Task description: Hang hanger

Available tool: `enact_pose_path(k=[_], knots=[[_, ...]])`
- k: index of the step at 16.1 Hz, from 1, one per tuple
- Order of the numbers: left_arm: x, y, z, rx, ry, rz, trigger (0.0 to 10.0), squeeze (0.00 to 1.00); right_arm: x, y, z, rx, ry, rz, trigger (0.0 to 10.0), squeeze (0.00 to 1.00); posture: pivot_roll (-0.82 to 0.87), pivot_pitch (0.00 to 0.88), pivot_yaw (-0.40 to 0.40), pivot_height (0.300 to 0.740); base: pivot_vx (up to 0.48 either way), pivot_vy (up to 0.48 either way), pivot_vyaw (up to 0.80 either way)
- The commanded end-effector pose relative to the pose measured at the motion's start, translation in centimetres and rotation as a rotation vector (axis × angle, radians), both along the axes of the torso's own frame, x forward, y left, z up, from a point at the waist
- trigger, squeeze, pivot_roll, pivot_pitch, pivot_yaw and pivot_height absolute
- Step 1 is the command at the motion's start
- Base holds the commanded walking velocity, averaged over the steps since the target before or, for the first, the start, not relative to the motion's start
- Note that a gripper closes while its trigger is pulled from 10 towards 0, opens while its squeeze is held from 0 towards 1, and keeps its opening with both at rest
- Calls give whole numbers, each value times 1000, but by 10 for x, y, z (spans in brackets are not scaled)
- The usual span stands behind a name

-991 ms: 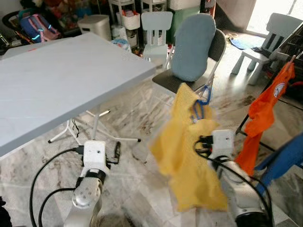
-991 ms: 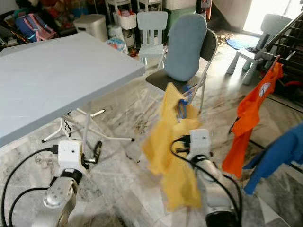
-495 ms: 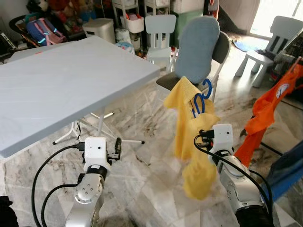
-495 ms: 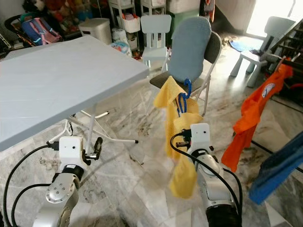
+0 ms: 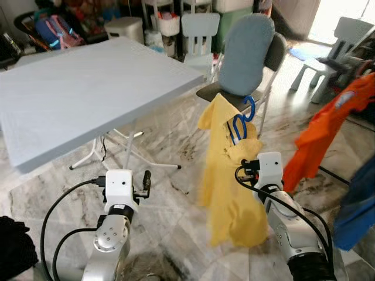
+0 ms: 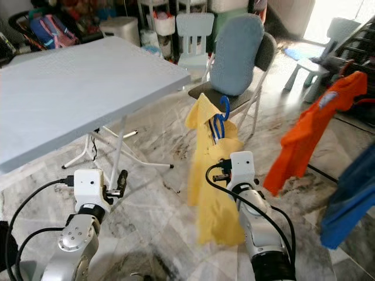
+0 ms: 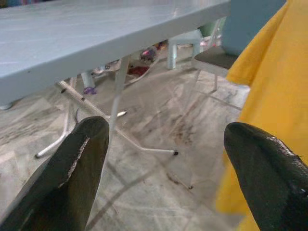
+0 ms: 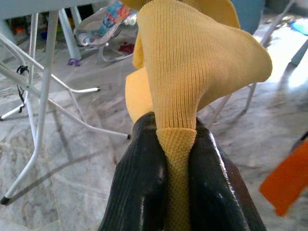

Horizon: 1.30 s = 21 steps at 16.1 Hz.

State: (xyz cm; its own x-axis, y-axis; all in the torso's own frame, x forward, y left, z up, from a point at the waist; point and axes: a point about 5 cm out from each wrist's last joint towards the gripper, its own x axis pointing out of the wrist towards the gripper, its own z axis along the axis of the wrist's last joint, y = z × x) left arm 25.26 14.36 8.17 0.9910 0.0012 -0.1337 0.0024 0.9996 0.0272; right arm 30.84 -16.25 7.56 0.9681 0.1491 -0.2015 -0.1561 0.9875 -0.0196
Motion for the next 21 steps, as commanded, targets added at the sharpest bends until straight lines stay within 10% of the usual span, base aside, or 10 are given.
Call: enact_pose_path(k=[1,10,21], knots=[[2,0,0,9,8,1,10000,0,5,4,15,-3,-71,23,10000,0,-49,0,41,740,-281,0,0],[3,1,0,2,5,-1,10000,0,5,8,15,-1,-74,33,10000,0,-49,0,48,740,-91,0,0],[8,-2,-3,-4,23,-33,10000,0,1,21,24,8,-66,207,10000,0,-50,0,41,740,0,0,800]])
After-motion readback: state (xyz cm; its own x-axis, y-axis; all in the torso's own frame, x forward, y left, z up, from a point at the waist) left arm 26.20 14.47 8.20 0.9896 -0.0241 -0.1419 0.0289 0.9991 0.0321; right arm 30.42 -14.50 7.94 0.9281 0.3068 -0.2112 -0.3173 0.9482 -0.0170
